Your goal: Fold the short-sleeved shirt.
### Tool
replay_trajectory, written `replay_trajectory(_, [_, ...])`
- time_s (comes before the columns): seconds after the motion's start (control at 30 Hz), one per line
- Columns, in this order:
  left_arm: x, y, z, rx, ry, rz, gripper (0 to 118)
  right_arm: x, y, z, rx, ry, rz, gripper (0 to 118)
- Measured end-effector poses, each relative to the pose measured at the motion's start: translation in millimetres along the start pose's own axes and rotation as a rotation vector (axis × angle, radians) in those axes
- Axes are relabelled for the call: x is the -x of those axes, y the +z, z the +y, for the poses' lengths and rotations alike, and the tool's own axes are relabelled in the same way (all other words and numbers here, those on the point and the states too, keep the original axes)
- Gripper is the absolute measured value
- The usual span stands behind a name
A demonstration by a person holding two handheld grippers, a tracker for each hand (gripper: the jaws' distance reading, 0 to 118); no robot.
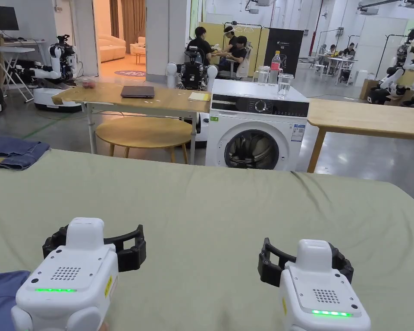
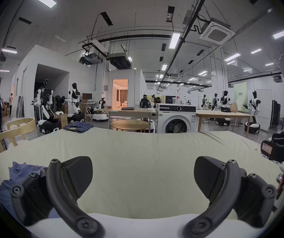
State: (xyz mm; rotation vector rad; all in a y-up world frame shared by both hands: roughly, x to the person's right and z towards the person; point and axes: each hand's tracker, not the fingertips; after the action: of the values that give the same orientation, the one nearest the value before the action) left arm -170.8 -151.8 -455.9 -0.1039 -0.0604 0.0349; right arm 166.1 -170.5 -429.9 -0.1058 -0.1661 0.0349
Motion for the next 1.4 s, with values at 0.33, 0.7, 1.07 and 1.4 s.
replay_trajectory(0.33, [-6, 5, 3, -0.007, -0.022, -0.02, 117, 1, 1, 2, -0.007, -0.011, -0.005, 107])
replay_trajectory(0.7, [-4, 6, 0, -0.01, -0.016, -0.003, 117, 1, 3, 0, 0.008, -0.015, 0.0, 107])
replay_trajectory(1.07, [-1, 11, 6, -0.018, -0.001, 0.016, 117, -3, 3, 4, 0.018, -0.056, -0.02, 107])
replay_trajectory(1.4, [1, 13, 10, -0.023, 0.011, 0.017, 114, 2, 4, 5, 0.012, -0.04, -0.03, 106])
